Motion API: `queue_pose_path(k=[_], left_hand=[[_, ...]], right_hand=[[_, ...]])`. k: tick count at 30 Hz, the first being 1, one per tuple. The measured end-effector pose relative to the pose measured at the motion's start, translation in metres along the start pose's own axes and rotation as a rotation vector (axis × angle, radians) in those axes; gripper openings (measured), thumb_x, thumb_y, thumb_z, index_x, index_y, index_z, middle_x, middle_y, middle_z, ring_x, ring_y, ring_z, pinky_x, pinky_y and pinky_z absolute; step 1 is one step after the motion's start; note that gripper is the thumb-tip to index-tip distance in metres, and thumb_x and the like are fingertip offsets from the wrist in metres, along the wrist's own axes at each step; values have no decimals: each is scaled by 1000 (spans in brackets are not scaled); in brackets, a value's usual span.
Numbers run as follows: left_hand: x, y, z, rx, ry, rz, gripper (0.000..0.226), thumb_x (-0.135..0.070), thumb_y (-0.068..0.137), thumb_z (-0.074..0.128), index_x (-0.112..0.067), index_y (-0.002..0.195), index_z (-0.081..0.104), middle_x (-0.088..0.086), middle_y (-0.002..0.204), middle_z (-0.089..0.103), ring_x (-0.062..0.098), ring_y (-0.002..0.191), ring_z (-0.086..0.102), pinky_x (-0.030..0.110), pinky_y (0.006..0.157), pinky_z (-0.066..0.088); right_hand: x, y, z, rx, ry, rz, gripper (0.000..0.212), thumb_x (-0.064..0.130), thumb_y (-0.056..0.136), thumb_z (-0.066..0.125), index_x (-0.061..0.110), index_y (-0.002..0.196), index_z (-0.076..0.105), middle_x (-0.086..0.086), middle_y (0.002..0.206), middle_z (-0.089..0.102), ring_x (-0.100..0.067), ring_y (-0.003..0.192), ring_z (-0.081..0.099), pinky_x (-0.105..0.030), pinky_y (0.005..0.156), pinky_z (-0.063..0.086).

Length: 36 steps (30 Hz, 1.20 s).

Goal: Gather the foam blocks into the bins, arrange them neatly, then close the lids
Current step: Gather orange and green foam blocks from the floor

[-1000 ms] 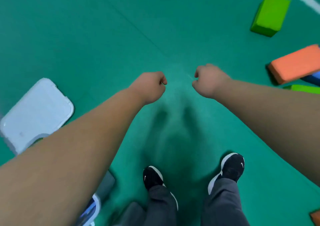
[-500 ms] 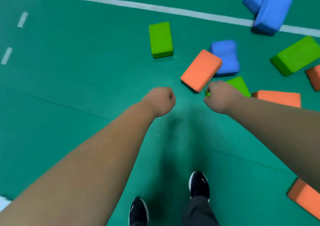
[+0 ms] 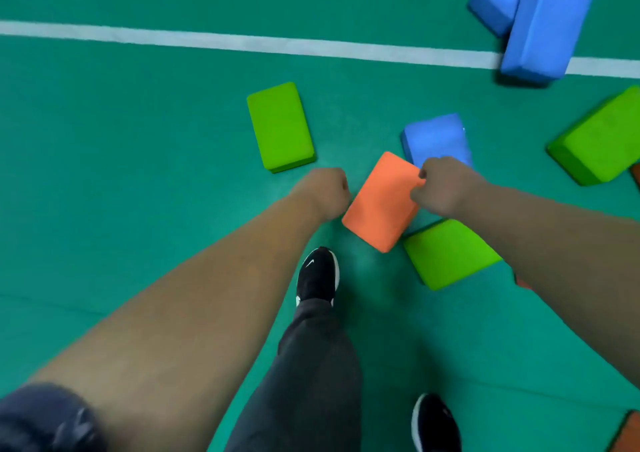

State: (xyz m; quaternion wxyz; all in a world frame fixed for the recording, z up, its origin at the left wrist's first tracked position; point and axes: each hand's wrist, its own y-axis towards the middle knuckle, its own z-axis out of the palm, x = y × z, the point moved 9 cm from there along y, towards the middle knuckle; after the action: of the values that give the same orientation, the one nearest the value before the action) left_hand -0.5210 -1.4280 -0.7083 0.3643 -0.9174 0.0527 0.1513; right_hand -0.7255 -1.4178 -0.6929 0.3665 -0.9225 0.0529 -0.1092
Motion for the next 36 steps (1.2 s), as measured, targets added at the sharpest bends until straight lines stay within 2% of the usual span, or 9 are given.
queue_pose_path(k=[5, 11, 16, 19, 22, 24, 28, 32, 36], left_hand=[[24, 67, -5, 8, -6, -51, 30, -17, 97, 48, -9, 115, 71, 14, 119, 72, 34, 114, 64, 36, 89, 54], [30, 137, 46, 45, -14, -69, 30, -24, 98, 51, -10, 117, 70, 13, 120, 72, 33, 114, 64, 36, 92, 54], [26, 176, 94, 87, -192, -88, 21, -23, 95, 52, -14, 101, 70, 8, 104, 77, 29, 102, 70, 41, 90, 58], [23, 186, 109, 84, -320, -73, 15, -15, 90, 55, -21, 84, 67, -1, 91, 77, 22, 93, 73, 42, 89, 59], [28, 188, 111, 74, -379, -77, 16, -14, 91, 54, -23, 85, 66, -6, 89, 77, 19, 90, 73, 42, 89, 60], [37, 187, 108, 75, -393, -90, 16, -15, 91, 54, -25, 86, 66, -8, 89, 77, 18, 91, 73, 41, 88, 60], [56, 189, 74, 11, -323, -78, 14, -17, 91, 56, -20, 94, 70, 0, 93, 77, 23, 93, 72, 42, 87, 59], [81, 196, 15, -106, -181, -98, 21, -21, 94, 54, -13, 104, 72, 9, 102, 75, 31, 99, 68, 42, 87, 56], [108, 209, -42, -222, -110, -126, 23, -22, 97, 53, -12, 107, 71, 13, 109, 74, 33, 105, 65, 38, 86, 53]], right_hand=[[-1, 86, 3, 4, 9, 30, 54, 37, 88, 70, -1, 125, 60, -27, 126, 61, -39, 117, 59, -39, 88, 48], [-21, 164, 47, 49, -82, -11, 92, 68, 67, 77, 6, 131, 52, -21, 131, 56, -41, 122, 55, -48, 100, 49], [-36, 197, 83, 142, -77, -94, 86, 68, 77, 76, 3, 131, 60, -21, 131, 64, -39, 119, 62, -42, 96, 51], [-44, 205, 96, 152, -155, -96, 84, 74, 76, 71, 9, 128, 60, -17, 129, 66, -38, 119, 61, -43, 99, 43], [-41, 205, 100, 189, -123, -93, 94, 76, 67, 76, 17, 136, 54, -11, 133, 64, -38, 125, 56, -47, 108, 35], [-35, 205, 93, 182, -55, -87, 104, 76, 56, 81, 23, 140, 50, -7, 133, 63, -35, 124, 56, -45, 105, 40], [-7, 204, 56, 85, 180, -130, 99, 52, 59, 94, 26, 140, 44, -11, 130, 52, -29, 109, 57, -36, 89, 47], [39, 208, -4, -170, 132, -263, 104, 50, 61, 91, 16, 146, 41, -11, 138, 40, -30, 123, 51, -38, 107, 42], [88, 221, -50, -382, 18, -349, 92, 48, 61, 86, 11, 134, 46, -15, 132, 41, -35, 118, 52, -43, 107, 45]])
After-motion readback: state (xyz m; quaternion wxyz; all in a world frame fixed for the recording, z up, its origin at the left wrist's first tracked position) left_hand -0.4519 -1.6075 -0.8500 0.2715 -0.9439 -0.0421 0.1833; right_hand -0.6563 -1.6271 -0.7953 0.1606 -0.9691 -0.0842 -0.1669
